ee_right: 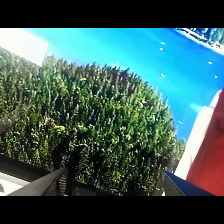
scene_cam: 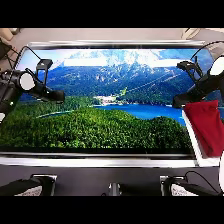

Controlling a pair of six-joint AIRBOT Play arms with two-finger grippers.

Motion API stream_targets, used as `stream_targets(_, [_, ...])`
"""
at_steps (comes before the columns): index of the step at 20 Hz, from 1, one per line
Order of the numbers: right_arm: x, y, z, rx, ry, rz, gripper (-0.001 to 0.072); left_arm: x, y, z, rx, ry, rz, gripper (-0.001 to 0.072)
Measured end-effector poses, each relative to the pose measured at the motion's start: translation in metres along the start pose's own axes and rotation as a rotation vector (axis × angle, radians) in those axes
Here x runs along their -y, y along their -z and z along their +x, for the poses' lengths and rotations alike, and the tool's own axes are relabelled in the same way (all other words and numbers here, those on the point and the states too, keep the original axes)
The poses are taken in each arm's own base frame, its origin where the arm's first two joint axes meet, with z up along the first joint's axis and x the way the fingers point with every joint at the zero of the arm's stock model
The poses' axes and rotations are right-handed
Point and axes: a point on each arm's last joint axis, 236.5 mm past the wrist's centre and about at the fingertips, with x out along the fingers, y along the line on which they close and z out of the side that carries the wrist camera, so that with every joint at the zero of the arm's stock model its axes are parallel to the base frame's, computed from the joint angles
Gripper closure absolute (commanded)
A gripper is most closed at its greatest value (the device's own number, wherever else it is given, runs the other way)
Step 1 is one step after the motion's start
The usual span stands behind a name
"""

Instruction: Fold the shirts.

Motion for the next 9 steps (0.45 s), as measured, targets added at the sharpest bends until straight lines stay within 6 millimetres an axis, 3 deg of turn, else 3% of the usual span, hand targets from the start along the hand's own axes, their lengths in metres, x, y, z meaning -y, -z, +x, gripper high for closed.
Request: stream_targets(9, [-0.0011, 0.003, 0.0013, -0.011, -0.001, 0.004, 0.0107, 0.0004, 0.0001, 0.0004, 0.005, 0.001, 0.0, 0.0154])
